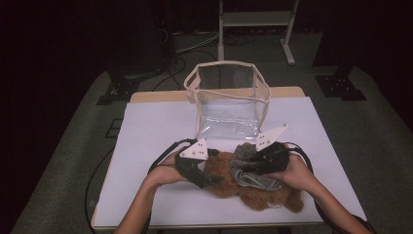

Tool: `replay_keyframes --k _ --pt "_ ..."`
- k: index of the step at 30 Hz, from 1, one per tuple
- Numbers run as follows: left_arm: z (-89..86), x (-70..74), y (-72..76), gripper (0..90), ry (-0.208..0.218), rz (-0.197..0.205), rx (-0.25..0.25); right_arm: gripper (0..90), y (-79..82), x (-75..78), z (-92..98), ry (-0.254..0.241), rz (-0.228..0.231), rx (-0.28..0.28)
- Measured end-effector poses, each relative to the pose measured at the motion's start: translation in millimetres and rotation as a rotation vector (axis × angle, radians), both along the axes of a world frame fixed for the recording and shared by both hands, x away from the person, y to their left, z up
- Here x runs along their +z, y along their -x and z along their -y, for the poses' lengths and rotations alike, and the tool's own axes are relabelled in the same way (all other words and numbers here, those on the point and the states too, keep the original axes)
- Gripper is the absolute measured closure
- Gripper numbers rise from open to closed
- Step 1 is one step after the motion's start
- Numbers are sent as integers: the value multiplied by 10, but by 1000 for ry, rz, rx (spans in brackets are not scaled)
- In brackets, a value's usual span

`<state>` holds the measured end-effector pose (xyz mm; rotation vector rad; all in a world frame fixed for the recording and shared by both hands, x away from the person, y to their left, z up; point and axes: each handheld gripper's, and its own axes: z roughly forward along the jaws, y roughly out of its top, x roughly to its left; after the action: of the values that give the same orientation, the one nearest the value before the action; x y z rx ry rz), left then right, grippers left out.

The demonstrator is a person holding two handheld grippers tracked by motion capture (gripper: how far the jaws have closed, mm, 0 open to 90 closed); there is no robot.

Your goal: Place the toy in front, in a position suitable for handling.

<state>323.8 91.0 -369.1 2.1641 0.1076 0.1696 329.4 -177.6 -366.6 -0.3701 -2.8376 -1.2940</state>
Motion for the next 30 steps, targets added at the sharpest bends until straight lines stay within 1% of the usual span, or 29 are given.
replay_keyframes --k 1,3,4,5,6,7,9,10,12,13,15,17,20,21,22,23,25,26,27,28,30 --pt "14 12 -11 134 2 -9 5 780 39 -1 -3 -1 -1 6" --pt "60 -22 -22 115 -50 4 21 780 106 10 -15 6 12 14" --pt "85 -70 -21 122 -87 -6 18 779 121 16 -17 6 18 15" --pt "100 -126 -17 150 -96 -33 -3 779 128 28 -9 9 26 20" --pt "107 -184 0 175 -86 -50 -9 779 129 47 10 7 19 18" --pt "106 -209 9 186 -80 -50 -4 779 112 72 60 0 7 16" --pt "81 -228 24 210 -65 -62 3 778 90 114 170 -16 14 -11" --pt "70 -226 30 220 -67 -61 -2 778 74 140 256 -28 15 -29" --pt "60 -210 49 224 -80 -50 -20 778 52 172 441 -44 17 -85" --pt "62 -205 56 224 -82 -48 -22 777 43 167 550 -61 8 -112" --pt "64 -190 68 220 -79 -49 -33 777 55 116 645 -86 -16 -123" --pt "62 -167 62 192 -86 -43 -37 777 102 62 634 -91 -20 -113" --pt "79 -142 24 114 -97 -41 -12 776 156 20 551 -92 -13 -84" --pt "91 -143 25 106 -96 -39 -11 776 166 13 524 -91 -13 -74" --pt "99 -145 34 125 -97 -36 -27 777 174 10 508 -91 -10 -67" --pt "104 -149 50 176 -103 -22 -35 777 179 13 506 -90 -8 -68" --pt "101 -148 68 242 -116 -8 -31 777 173 24 540 -91 -11 -72" --pt "101 -148 75 273 -117 -5 -32 777 166 41 582 -95 -2 -87" --pt "103 -151 90 286 -112 -2 -30 777 156 51 611 -100 0 -92" --pt "104 -152 105 295 -116 1 -27 777 142 64 652 -104 -1 -100" --pt "92 -160 133 301 -118 13 -29 777 107 86 763 -105 3 -133"
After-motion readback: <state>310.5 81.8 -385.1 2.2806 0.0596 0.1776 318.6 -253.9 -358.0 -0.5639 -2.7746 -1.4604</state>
